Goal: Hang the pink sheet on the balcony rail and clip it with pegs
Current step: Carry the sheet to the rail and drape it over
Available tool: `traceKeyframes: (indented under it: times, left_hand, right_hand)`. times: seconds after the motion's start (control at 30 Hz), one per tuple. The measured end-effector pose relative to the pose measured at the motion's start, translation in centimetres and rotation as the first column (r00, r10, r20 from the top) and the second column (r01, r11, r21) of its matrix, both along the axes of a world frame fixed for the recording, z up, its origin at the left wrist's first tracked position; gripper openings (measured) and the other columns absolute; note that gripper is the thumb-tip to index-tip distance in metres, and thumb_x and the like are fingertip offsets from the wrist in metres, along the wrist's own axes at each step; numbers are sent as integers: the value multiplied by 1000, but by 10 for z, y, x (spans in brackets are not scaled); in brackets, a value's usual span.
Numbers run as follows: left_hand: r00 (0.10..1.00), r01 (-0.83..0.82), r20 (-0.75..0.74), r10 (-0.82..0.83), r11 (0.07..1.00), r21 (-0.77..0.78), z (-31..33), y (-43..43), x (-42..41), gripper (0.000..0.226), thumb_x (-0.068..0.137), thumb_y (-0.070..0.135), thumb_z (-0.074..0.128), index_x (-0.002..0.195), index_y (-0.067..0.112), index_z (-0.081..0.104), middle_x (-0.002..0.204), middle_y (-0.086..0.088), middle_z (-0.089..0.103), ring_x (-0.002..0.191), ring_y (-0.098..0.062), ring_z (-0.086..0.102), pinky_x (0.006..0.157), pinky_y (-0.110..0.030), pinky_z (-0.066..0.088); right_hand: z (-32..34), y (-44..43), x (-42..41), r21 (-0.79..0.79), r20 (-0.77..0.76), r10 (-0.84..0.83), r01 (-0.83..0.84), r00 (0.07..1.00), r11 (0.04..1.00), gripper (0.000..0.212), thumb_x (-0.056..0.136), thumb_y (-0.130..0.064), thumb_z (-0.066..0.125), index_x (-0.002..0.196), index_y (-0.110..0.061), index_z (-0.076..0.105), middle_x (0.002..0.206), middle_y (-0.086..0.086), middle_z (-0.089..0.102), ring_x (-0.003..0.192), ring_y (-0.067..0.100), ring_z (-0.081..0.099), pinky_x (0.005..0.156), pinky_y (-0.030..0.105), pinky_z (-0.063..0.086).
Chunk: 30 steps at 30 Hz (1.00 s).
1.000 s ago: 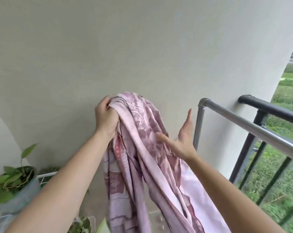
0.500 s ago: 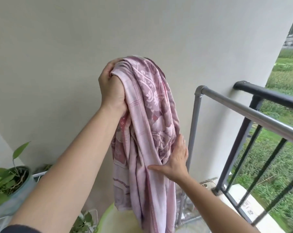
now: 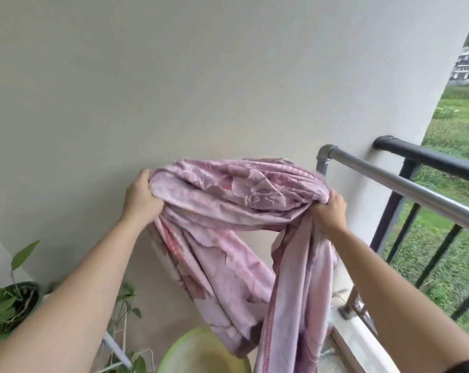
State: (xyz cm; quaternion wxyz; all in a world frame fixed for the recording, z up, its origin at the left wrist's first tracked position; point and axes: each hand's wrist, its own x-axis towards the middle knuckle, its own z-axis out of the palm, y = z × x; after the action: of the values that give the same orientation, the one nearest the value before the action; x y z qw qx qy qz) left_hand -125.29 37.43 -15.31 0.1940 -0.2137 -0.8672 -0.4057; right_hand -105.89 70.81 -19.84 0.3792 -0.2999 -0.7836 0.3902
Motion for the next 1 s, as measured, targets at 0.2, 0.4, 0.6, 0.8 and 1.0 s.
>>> traceKeyframes:
  times: [0.2,0.4,0.6,0.8,1.0]
  left_hand:
    - [899,290,415,-138,899,-328,-147,23,-41,49,67,29,66,111,35,47,102,8,69,97,-23,68,83,-35,56]
    - [753,535,595,-283,789,-302,-169,55,-9,133,33,65,87,146,27,27,139,4,52,128,-17,50,107,-35,44]
    - [785,525,273,-556,831,182,-115,113,73,170,24,71,90,139,51,-34,153,30,-28,149,-2,-5,123,-39,15]
    - [716,490,431,-549,835,250,-126,144,91,112,55,44,88,147,31,25,123,35,51,114,-8,61,87,-23,50]
    - [788,575,388,-477,796,-190,-89,117,9,48,70,51,70,113,30,63,104,-1,73,103,-24,67,80,-32,53]
  right_hand:
    - [80,-13,-23,42,-224,1,8,975,999,22,79,-5,50,93,-11,66,86,-2,69,85,19,63,83,41,54]
    - [109,-41,-42,171,-216,115,-78,969,982,19,77,-8,51,92,-7,63,84,4,72,84,23,69,76,42,57]
    - [110,-57,-60,143,-254,66,-30,965,989,12,75,-18,53,80,-7,55,71,4,68,66,15,56,69,47,55]
    - [108,-54,-53,71,-267,25,-6,963,997,19,73,-19,54,84,-3,56,75,7,69,70,13,57,72,49,53]
    - [106,-17,-18,350,3,-163,152,987,924,7,79,-10,54,86,-9,55,78,-1,65,78,27,62,68,39,51]
